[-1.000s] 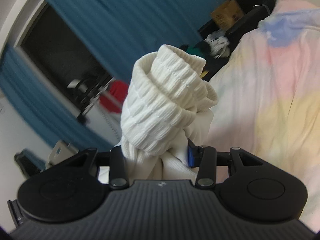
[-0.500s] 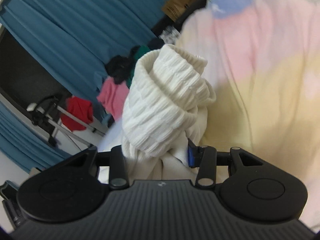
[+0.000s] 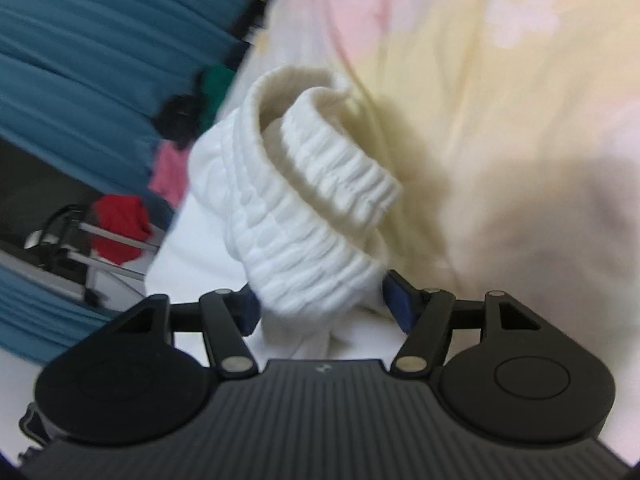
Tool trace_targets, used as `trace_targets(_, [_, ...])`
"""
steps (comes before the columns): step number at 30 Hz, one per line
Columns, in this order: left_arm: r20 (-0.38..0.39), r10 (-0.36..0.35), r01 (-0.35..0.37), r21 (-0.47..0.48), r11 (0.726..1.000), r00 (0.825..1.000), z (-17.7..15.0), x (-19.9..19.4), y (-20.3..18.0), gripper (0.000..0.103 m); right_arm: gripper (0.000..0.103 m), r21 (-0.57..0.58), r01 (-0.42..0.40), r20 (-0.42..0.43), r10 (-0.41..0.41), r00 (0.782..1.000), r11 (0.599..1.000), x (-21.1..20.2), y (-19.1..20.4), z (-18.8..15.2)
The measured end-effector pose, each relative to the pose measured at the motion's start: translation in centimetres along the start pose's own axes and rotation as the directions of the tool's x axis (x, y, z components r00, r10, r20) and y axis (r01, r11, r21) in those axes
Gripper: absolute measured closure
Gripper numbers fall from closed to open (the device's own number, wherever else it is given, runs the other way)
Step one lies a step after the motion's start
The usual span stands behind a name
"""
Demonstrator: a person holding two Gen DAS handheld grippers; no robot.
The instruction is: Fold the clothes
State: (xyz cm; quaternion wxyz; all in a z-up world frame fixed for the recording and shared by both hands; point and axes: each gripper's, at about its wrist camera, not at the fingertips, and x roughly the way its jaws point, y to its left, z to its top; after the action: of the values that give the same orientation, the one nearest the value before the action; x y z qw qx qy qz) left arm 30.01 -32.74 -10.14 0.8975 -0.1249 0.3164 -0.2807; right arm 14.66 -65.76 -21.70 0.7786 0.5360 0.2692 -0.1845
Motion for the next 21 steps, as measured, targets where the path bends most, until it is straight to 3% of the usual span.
trace_targets(2, [0.008, 0.01, -0.011, 0.027, 1.0, 1.0, 1.2, -2.8, -1.1, 0.019, 0.037, -0.023, 0.048, -0.005, -0.048, 0.999, 0.999, -2.0, 0.9, -0.1])
trace_targets(4, [0.021, 0.031, -0.032, 0.05, 0.998, 0.999, 2.3, -5.7, -2.4, 0.01, 0.038, -0.078, 0.074, 0.028, -0.072, 0.997, 0.994, -4.5, 2.0, -0.4])
trace_targets(7, [0.06, 0.049, -0.055, 0.106, 0.993, 0.997, 3.3, -10.1, -4.9, 0.002, 0.037, -0.15, 0.074, 0.05, -0.067, 0.997, 0.986, -8.5, 3.9, -1.3])
trace_targets(10, [0.096, 0.057, -0.072, 0.155, 0.985, 0.994, 4.1, -14.4, -7.2, 0.0, 0.037, -0.236, 0.069, 0.091, -0.048, 0.995, 0.969, -12.9, 6.0, -2.5])
trace_targets(18, [0.164, 0.059, -0.102, 0.261, 0.96, 0.985, 3.0, -25.2, -12.4, 0.0, 0.037, -0.513, 0.07, 0.206, 0.043, 0.978, 0.856, -23.6, 11.1, -6.4])
trace_targets(21, [0.182, 0.069, -0.124, 0.312, 0.942, 0.981, 1.5, -28.3, -14.1, 0.0, 0.021, -0.572, 0.066, 0.234, 0.086, 0.968, 0.818, -26.4, 12.5, -8.3])
